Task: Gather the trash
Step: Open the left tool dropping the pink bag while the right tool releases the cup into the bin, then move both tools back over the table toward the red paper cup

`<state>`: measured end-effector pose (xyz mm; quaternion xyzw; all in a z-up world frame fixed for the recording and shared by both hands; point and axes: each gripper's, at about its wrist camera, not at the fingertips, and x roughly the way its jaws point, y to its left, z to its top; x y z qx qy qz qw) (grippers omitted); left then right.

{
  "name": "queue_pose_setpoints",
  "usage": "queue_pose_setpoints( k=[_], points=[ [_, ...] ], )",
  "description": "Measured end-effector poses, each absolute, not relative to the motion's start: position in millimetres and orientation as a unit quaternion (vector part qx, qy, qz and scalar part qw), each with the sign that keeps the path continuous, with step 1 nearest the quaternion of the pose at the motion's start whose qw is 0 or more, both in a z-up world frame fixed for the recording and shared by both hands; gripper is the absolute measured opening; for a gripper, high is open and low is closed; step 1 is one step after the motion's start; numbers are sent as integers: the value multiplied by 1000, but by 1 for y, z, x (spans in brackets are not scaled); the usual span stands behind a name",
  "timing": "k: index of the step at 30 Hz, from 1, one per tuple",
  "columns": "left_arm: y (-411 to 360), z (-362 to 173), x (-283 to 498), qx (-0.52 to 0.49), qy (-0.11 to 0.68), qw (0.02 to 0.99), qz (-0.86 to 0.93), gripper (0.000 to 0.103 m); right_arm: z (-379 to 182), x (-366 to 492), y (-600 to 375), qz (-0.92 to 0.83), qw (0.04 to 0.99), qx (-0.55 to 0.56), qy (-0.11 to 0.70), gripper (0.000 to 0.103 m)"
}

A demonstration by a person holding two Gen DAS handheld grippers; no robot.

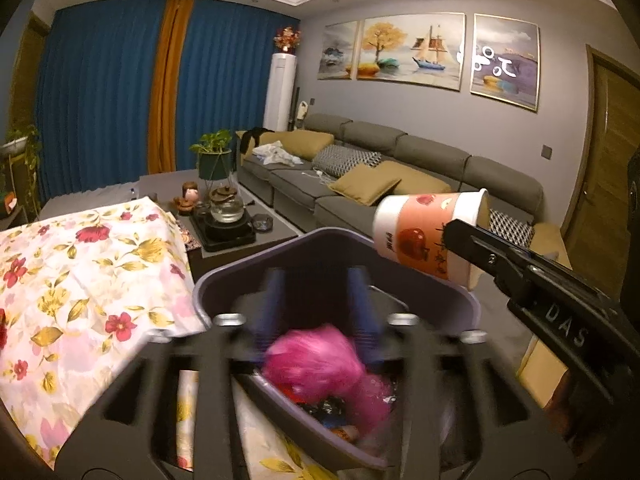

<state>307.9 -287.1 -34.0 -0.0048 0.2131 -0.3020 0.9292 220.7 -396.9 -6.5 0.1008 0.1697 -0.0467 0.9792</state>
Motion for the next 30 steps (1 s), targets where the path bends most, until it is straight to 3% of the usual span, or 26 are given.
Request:
queue_pose_setpoints(
  k=[3, 6, 8, 10, 14, 20, 30],
  points=[
    [-277, -32, 306, -16, 207, 933, -294, 63, -7, 218, -398, -51, 979, 105, 167, 12],
    [-264, -31, 304, -20, 202, 939, -277, 76, -5, 215, -399, -58, 979, 111, 161, 29],
    [-255, -29, 302, -27, 202, 941, -269, 80, -4, 213, -399, -61, 979, 112, 160, 33],
    [-245, -27, 298, -28, 201, 945, -254, 84, -3, 210, -399, -64, 979, 116, 157, 49],
    [-226, -20, 290, -30, 194, 953, -229, 91, 1, 204, -387, -63, 980, 113, 150, 59],
    [-182, -8, 272, -20, 180, 966, -183, 94, 12, 197, -357, -35, 985, 101, 134, 67],
    [-70, -5, 264, -21, 181, 981, -70, 94, 15, 210, -257, 51, 987, 37, 148, 67]
  ],
)
